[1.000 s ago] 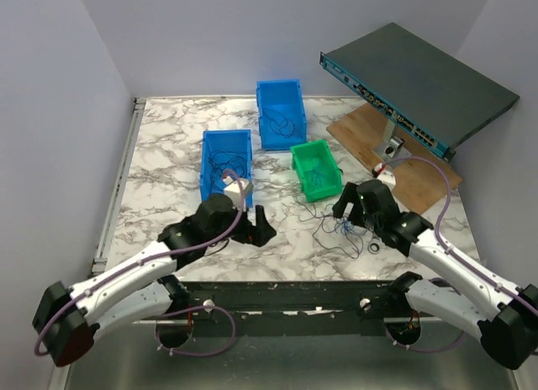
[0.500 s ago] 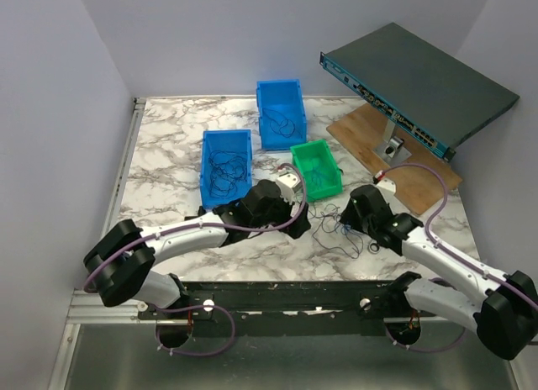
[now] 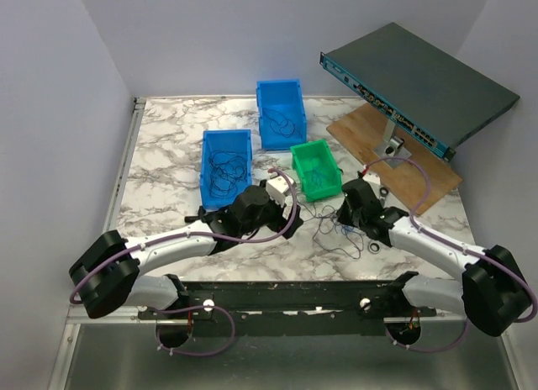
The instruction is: Untangle the cables
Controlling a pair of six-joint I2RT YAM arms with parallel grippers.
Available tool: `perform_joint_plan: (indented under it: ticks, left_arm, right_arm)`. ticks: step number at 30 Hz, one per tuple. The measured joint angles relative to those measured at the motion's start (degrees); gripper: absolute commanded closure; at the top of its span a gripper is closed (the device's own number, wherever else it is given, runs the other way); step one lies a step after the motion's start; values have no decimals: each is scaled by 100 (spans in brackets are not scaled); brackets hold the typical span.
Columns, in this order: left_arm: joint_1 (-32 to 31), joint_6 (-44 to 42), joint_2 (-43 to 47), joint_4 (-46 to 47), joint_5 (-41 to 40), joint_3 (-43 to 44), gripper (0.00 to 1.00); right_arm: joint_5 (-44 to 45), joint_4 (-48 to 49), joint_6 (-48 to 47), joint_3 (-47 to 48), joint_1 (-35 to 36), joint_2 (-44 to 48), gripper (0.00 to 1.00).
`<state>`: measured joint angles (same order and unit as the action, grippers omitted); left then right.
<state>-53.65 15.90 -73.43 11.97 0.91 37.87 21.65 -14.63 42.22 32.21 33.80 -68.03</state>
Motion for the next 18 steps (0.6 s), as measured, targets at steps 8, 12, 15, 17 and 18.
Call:
perform_joint_plan:
  ticks: [8,12,15,17,18]
  left_arm:
    - [0,-22,68,295,31,-103,14]
    - [0,-39,151,411,140,-179,14]
    - [0,-48,151,466,212,-179,14]
    - [0,-50,146,470,284,-179,14]
    - [0,-52,138,470,323,-179,14]
  right_arm:
    - [-2524,619,-315,7,22,817,99]
    - [-3320,649,-328,111,39,1137,99]
    - [-3606,645,-326,286,42,1331,99]
    - [-3762,647,-319,409,42,1427,99]
    - [-3823,658,-310,448,42,1467,99]
